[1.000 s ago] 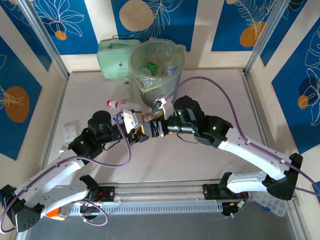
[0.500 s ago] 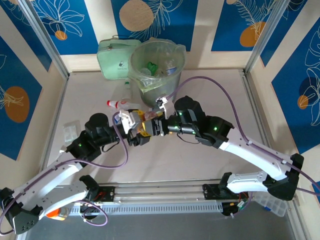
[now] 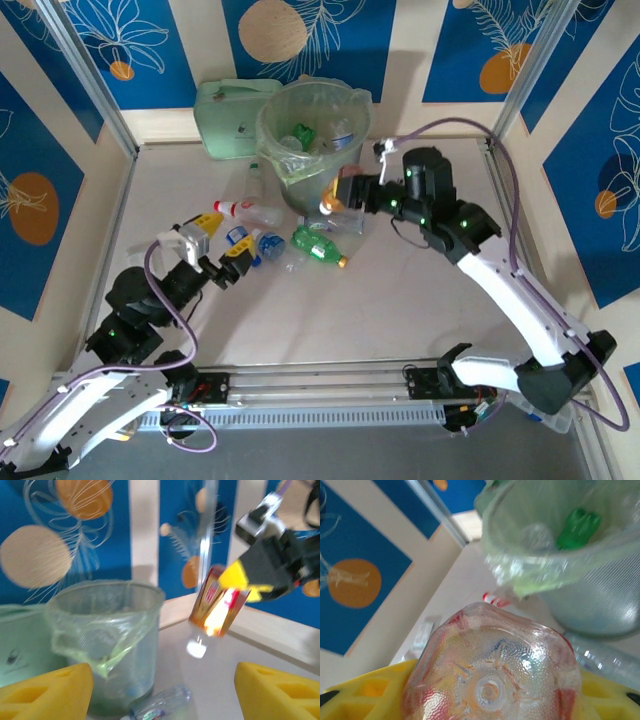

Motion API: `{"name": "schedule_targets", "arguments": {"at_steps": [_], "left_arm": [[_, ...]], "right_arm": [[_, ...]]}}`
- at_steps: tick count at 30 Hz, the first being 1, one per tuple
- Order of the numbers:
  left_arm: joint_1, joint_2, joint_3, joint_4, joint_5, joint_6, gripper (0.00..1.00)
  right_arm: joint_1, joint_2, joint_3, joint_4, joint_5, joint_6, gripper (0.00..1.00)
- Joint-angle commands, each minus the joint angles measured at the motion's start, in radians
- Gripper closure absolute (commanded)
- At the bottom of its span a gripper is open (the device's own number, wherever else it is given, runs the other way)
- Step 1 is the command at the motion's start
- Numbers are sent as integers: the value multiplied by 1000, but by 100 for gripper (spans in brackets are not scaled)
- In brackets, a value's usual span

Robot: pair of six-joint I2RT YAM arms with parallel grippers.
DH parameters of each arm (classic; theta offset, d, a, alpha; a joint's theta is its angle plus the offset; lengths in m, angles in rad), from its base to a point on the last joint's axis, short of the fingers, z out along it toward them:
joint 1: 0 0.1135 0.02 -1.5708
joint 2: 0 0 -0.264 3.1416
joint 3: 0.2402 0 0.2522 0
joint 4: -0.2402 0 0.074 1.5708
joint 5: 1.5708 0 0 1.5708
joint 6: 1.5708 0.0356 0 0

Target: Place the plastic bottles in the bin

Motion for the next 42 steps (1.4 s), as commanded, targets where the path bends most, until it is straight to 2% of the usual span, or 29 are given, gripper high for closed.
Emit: {"name": "schedule_targets", "arguments": {"at_steps": [1,5,11,15,20,24,27,30,36,42], "left_arm": [[-6,21,-21,-31,-173,-9,26],[0,51,-21,-39,-205,-9,25],[8,75,-23,-52,-155,-20,25],[10,57,-25,-49,-179,-25,26],[10,24,-41,-31,-204,-27,27],[10,20,-43,-27,-220,-22,27],[10,15,-44,-25,-226,-23,27],[9,15,-47,-23,-223,-25,27],[10,15,-49,-24,-223,-24,27],[10,17,-51,-20,-220,-19,27]], "right_arm": [[-72,78,146,21,-79,-17,55],[-125,228,350,-3,-84,-48,55],[-190,523,710,-102,-93,-57,54],[-175,722,978,-259,-101,-78,54],[-139,896,1188,-442,-56,-100,53],[-131,942,1202,-522,-55,-86,53],[-130,953,1131,-501,-67,-82,53],[-125,1012,1143,-514,-75,-90,53],[-93,1131,1216,-539,-29,-142,46],[-89,1164,1222,-505,-28,-142,42]]}}
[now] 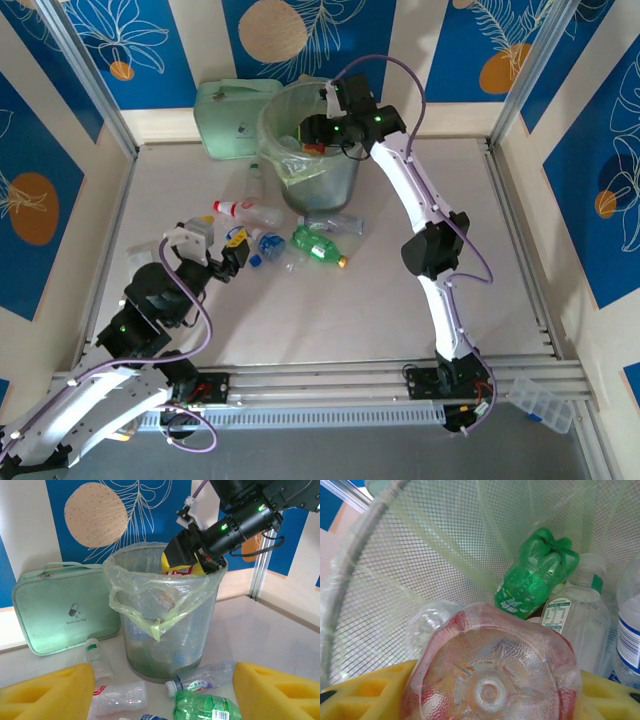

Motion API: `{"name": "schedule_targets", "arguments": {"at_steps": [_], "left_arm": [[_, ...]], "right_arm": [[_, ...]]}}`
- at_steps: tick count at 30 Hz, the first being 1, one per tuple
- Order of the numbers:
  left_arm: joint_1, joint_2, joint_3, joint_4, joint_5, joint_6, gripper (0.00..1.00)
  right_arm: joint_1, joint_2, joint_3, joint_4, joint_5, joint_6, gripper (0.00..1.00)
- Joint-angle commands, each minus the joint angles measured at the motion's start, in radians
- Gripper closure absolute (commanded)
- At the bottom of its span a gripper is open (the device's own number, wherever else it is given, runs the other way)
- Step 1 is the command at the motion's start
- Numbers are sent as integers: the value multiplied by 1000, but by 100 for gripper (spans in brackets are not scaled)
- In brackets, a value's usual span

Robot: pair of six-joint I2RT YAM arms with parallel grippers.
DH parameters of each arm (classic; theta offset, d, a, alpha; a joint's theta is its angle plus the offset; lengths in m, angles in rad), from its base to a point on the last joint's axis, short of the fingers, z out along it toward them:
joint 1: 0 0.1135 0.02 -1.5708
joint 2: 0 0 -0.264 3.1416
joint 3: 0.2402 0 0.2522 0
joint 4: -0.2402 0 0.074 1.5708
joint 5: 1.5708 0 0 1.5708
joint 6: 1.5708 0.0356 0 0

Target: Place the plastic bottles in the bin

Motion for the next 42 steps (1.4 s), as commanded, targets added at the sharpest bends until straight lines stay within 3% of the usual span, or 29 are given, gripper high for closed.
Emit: {"name": "schedule_targets", "arguments": {"at_steps": [1,13,21,25,28,32,39,42], "left_arm": [[8,-7,-12,24,-15,-10,27],[7,-1,-19,32,-22,23,24],[8,41,-10,6,27,28,20],[8,65,17,-36,22,15,20],[8,72,42,-61,25,3,20],[8,78,90,-125,25,-67,20],[8,131,211,-317,54,-215,13],[10,162,220,-388,-4,-324,9]], "right_arm": [[7,63,-1,-34,-6,-9,40],[19,-95,44,-37,51,-33,12],[26,-279,-35,-44,126,-86,6],[41,-412,-153,-12,135,-90,6],[70,-562,-340,54,150,-88,6],[121,-834,-736,223,156,-55,8],[151,-1315,-1442,421,104,156,10],[153,-1477,-1637,433,82,225,11]]}}
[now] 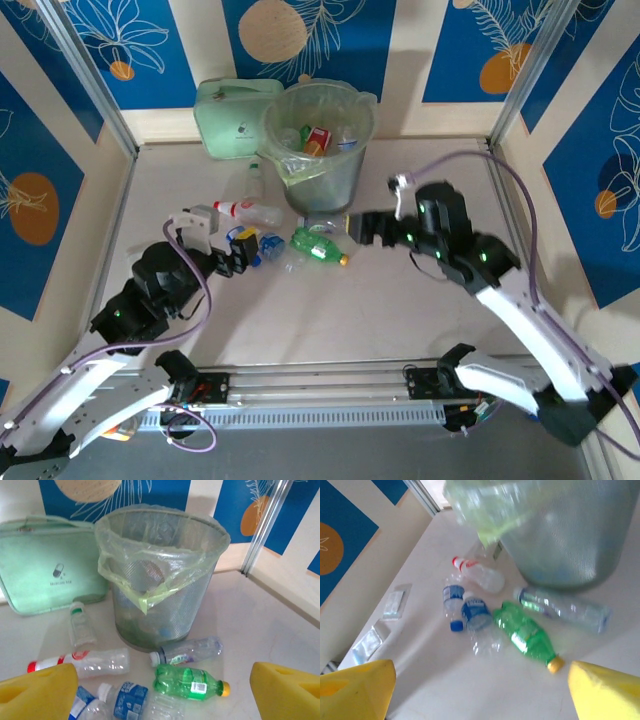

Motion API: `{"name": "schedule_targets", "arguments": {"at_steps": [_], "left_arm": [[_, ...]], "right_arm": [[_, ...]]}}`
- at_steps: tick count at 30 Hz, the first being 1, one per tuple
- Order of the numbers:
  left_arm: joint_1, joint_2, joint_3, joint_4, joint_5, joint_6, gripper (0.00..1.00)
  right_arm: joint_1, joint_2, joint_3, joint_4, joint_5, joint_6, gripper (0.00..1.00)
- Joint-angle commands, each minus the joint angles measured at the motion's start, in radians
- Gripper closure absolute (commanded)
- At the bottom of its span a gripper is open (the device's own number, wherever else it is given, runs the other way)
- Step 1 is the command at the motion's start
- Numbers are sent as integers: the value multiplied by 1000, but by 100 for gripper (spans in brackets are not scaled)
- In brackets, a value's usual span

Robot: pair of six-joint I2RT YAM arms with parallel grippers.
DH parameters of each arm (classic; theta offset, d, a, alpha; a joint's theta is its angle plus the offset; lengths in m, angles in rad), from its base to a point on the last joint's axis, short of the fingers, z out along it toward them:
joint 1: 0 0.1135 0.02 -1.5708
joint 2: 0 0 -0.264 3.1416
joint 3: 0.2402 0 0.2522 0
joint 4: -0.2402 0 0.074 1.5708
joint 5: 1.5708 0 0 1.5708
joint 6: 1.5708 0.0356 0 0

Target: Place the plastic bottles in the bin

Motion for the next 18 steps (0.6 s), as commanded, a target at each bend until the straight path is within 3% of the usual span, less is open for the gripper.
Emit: {"name": "schedule_targets", "arguments": {"at_steps": [1,4,7,10,12,15,18], "left_arm": [[9,50,38,-154,-64,-168,8],[36,151,74,-239,-101,-266,2],[113,245,79,-215,25,-305,1],[256,313,39,-152,195,-416,0],[338,363,8,-99,251,-473,0],[395,473,19,-70,226,-509,0],[424,622,113,-147,114,-558,0]], "right_arm": [[3,-136,-159,78,-37,124,11],[1,-237,-251,48,-22,144,11],[0,-295,-293,25,-15,157,11],[0,-328,-325,37,-41,188,11],[1,-342,-340,41,-61,205,12],[2,-369,-362,34,-75,220,12],[3,-409,-385,28,-81,231,12]]}}
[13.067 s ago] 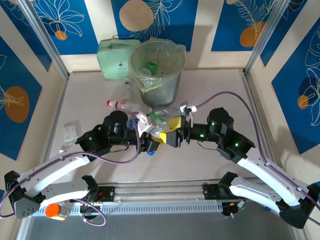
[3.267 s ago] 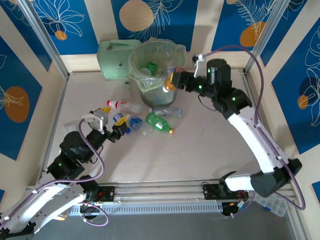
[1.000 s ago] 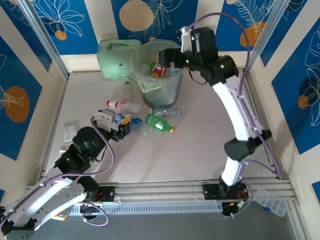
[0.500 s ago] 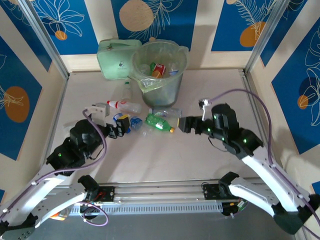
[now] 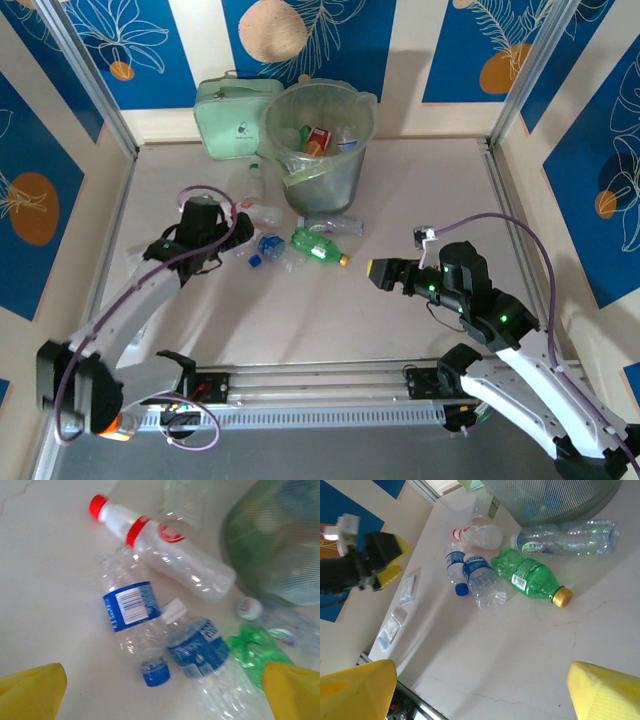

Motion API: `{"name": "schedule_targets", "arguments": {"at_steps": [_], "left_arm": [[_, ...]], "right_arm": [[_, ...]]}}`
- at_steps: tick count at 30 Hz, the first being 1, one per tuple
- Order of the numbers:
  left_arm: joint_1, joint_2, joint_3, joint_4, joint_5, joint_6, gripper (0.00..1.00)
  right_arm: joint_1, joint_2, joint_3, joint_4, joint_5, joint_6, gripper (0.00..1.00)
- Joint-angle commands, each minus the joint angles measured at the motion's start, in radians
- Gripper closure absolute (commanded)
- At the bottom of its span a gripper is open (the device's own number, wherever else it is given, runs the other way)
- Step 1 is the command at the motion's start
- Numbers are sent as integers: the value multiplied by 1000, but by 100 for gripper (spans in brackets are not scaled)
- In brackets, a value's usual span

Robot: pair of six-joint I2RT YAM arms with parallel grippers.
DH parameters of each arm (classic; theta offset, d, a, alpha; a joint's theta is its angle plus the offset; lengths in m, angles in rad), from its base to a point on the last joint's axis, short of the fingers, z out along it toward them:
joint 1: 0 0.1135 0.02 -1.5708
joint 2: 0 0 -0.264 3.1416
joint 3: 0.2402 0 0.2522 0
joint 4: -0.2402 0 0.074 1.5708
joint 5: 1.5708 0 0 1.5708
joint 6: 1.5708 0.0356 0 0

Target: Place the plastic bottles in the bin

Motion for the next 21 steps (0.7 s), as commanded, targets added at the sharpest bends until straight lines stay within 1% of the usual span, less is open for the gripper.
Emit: {"name": "schedule_targets", "arguments": {"at_steps": [1,3,6,8,14,16,21], "left_arm": [[34,142,95,-43,-56,-103,0],[40,251,156,-94,-101,-136,1],[49,390,232,-136,-145,-131,2],[60,446,241,-103,-150,-112,2],[102,556,233,-14,-79,-133,8],[106,582,231,-1,-76,-142,11],[120,627,225,44,-21,-142,16]], "right_arm": [[3,-52,-24,-2,-28,34,12],[3,-81,-28,-18,-28,32,12],[3,-120,-26,-49,-31,29,12],[3,-140,-26,-68,-33,27,12],[1,-178,-40,-99,-29,21,11],[0,-180,-42,-103,-25,18,11],[-2,-175,-50,-91,-33,15,11]]}}
